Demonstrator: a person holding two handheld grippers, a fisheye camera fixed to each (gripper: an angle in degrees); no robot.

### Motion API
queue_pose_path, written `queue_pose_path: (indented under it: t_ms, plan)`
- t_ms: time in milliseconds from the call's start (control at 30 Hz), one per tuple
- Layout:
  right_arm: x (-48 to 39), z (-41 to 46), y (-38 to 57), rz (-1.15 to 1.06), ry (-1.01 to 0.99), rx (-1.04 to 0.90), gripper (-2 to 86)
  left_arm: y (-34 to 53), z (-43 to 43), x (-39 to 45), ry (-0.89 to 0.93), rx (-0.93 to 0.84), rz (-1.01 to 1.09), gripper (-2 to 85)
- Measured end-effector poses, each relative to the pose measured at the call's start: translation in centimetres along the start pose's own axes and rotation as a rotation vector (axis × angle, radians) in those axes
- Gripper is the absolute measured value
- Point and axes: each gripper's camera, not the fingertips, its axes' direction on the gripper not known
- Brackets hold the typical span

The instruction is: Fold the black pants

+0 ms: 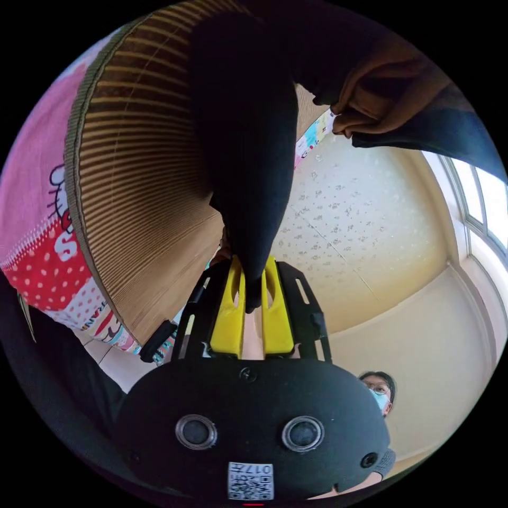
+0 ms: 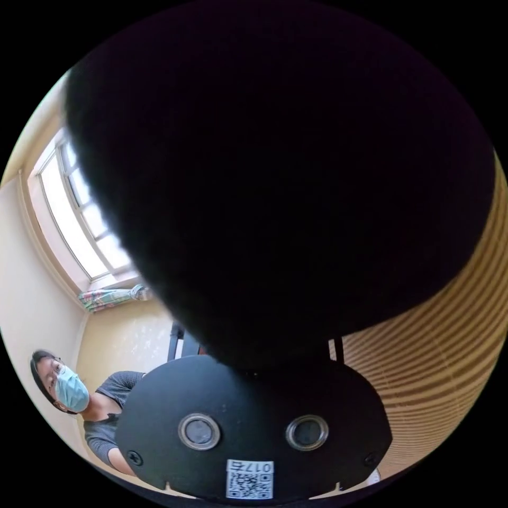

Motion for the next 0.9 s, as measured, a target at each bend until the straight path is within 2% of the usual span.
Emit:
queue_pose_path:
  t_ms: [133,267,400,500,567,667,700,800,900]
  plan:
    - [-1.3,1.6,-2.5,0.035,0.138,-0.099,15.8,-0.8,-0.3,-0.6,-0.150,-0.013,-0.013,5.4]
    - [-0.5,-0.3,1.1,0.073,0.310,-0.145,15.4,-0.3,-0.9,-4.0,-0.370,-0.102,-0.071,5.6]
    - [3.8,-5.3,12.1,0.180,0.282,-0.201,3.8,1.7,-5.0,-9.4,-0.620,-0.178,-0.232,6.0]
    - [7.5,-10.4,23.5,0.412,0.257,-0.161,2.2,3.0,-10.5,-10.8,-0.781,-0.095,-0.273,6.2]
    - [8.5,-13.7,31.1,0.550,0.222,-0.057,1.4,4.2,-13.4,-11.4,-0.862,-0.039,-0.330,6.7]
    - [8.2,-17.8,43.9,0.715,0.053,0.264,0.8,6.3,-16.1,-12.5,-0.953,0.036,-0.465,5.9]
    - [7.4,-18.7,48.5,0.742,-0.034,0.432,0.7,6.8,-16.1,-13.0,-0.958,0.040,-0.493,5.3]
    - [5.2,-18.1,58.1,0.719,-0.284,0.885,0.6,6.5,-12.9,-14.1,-0.948,-0.017,-0.428,5.2]
    - [3.5,-13.7,63.3,0.593,-0.543,1.288,0.7,5.5,-7.2,-15.6,-0.824,-0.034,-0.366,5.2]
